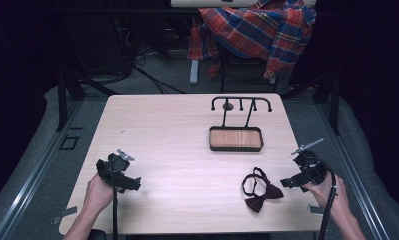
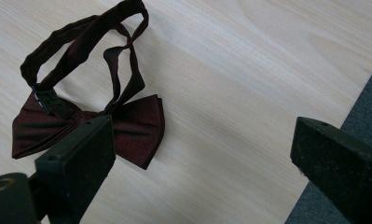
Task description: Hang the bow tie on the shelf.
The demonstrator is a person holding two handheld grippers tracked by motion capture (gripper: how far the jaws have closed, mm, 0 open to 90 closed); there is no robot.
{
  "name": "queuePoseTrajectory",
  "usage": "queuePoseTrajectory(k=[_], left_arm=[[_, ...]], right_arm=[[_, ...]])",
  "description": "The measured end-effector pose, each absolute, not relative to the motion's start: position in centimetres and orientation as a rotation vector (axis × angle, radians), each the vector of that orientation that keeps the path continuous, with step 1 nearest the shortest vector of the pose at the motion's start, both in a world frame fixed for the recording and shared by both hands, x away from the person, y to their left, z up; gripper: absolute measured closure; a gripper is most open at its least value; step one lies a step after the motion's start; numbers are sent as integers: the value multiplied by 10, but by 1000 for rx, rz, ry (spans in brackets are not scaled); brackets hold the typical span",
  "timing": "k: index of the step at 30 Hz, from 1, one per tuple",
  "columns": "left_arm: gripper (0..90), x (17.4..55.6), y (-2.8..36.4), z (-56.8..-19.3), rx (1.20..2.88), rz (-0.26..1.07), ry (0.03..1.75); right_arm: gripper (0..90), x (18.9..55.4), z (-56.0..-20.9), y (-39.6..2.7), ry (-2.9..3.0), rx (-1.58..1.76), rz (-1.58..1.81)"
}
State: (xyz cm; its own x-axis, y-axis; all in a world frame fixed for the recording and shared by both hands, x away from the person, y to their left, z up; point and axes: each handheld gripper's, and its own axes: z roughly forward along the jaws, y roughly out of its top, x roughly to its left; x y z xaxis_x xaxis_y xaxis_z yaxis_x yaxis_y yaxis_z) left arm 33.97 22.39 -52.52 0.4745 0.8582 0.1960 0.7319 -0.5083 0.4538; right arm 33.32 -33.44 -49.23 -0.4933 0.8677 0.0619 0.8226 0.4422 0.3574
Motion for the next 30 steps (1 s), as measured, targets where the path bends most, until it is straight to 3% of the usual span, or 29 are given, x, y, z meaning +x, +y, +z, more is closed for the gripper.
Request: queuePoseTrajectory(k=[30], left_arm=[[1, 337, 230, -526, 2411, 558, 1338]], right_arm=[[54, 337, -509, -289, 2641, 1359, 537]])
